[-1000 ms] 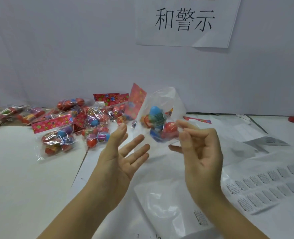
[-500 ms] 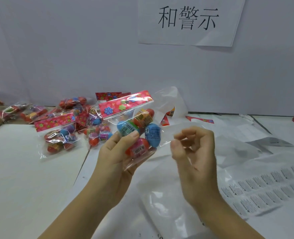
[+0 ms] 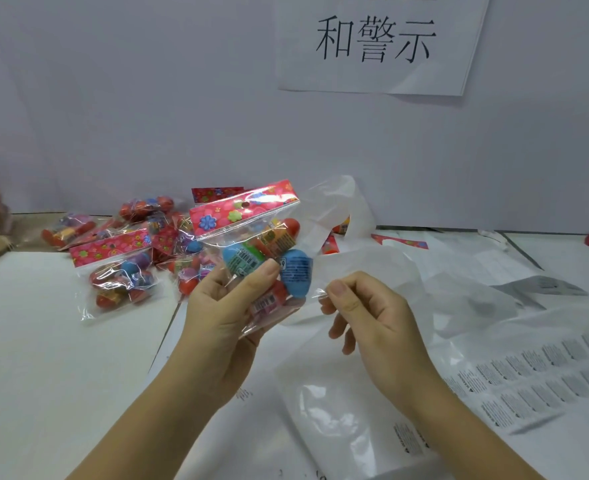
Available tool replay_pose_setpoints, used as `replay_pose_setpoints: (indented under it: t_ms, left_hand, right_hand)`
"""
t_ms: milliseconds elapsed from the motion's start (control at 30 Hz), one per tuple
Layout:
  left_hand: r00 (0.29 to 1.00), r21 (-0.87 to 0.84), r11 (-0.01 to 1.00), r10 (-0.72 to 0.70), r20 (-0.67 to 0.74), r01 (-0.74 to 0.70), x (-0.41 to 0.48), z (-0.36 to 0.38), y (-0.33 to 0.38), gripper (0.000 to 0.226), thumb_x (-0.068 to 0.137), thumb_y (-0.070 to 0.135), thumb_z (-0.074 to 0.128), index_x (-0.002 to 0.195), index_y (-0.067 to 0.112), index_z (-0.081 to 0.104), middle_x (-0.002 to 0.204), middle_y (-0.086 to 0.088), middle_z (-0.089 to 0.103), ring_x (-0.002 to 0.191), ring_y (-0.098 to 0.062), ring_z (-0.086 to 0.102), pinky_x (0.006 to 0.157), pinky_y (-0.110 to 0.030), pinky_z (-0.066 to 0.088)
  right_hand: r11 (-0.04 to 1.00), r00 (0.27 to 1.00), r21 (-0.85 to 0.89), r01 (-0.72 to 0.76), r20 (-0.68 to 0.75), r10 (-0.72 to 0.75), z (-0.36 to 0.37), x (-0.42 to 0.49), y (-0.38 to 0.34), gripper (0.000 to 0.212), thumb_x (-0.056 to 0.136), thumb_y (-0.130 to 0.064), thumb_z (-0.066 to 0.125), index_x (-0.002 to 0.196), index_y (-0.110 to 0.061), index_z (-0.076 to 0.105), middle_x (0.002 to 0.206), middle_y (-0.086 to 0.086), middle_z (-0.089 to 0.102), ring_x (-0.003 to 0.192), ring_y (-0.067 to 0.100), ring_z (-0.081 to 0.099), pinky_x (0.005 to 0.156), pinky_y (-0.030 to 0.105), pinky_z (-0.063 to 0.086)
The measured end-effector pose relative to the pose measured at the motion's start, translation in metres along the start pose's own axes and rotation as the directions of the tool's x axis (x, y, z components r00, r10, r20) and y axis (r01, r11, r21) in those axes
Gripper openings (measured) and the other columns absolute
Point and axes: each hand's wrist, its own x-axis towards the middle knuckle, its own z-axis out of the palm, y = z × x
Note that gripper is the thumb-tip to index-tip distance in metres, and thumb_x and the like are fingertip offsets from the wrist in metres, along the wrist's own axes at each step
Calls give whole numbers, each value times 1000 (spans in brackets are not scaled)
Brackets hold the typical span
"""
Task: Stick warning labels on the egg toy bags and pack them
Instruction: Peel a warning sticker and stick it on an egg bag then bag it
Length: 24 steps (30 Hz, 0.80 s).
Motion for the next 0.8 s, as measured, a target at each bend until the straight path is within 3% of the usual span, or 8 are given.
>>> replay_pose_setpoints:
  t_ms: [233,367,433,500,567,733,800]
  left_hand:
    - [1000,-22,1000,-17,-8,17,0,-2,1,63,54,18,75,115,12,60,100,-13,75,88,-29,74,57,-34,61]
    - [1000,36,999,-2,24,1,-1,-2,-1,60,58,16,73,117,13,60,101,-13,75,88,-30,74,62,-38,62]
    - [999,48,999,-12,41,10,-1,-2,-2,61,57,17,74,117,12,61,102,-15,75,88,-31,74,61,-38,61]
    - [998,75,997,-23,56,19,-1,-1,-1,59,54,23,76,112,14,65,101,-14,75,87,-31,74,61,-37,61]
    - [996,100,994,-43,76,35,0,0,-2,49,55,32,75,102,19,69,95,-11,76,84,-31,75,62,-38,62]
    - [996,91,995,-53,66,46,-3,1,-3,27,65,41,63,82,26,78,92,-7,76,82,-23,75,63,-31,62]
    - [999,88,996,-34,43,30,-4,3,-2,35,64,42,63,92,24,73,93,-7,76,81,-21,75,65,-30,62]
  right_hand:
    - [1000,999,-16,19,-35,-19,0,0,-1,28,81,-51,47,76,-28,63,74,-21,67,70,-2,62,56,11,46]
    - [999,999,22,-41,-15,41,-1,0,1,39,86,-60,52,76,-22,58,73,-10,66,68,6,61,58,17,48]
    - [994,996,62,-93,-5,94,0,1,2,36,79,-59,56,83,-23,55,76,-7,66,67,11,62,57,24,51]
    - [982,990,127,-141,40,137,2,2,0,39,72,-59,56,92,-26,56,79,-10,66,66,11,63,55,25,52]
    - [971,986,180,-159,76,148,3,2,-1,36,81,-57,57,100,-26,58,80,-13,67,65,11,63,54,25,52]
    - [963,989,226,-149,18,149,1,3,-1,35,73,-48,60,97,-22,65,80,-10,69,65,12,66,51,24,53]
    - [953,984,249,-175,27,173,1,4,-1,35,72,-45,61,96,-21,66,79,-9,70,64,14,68,50,24,54]
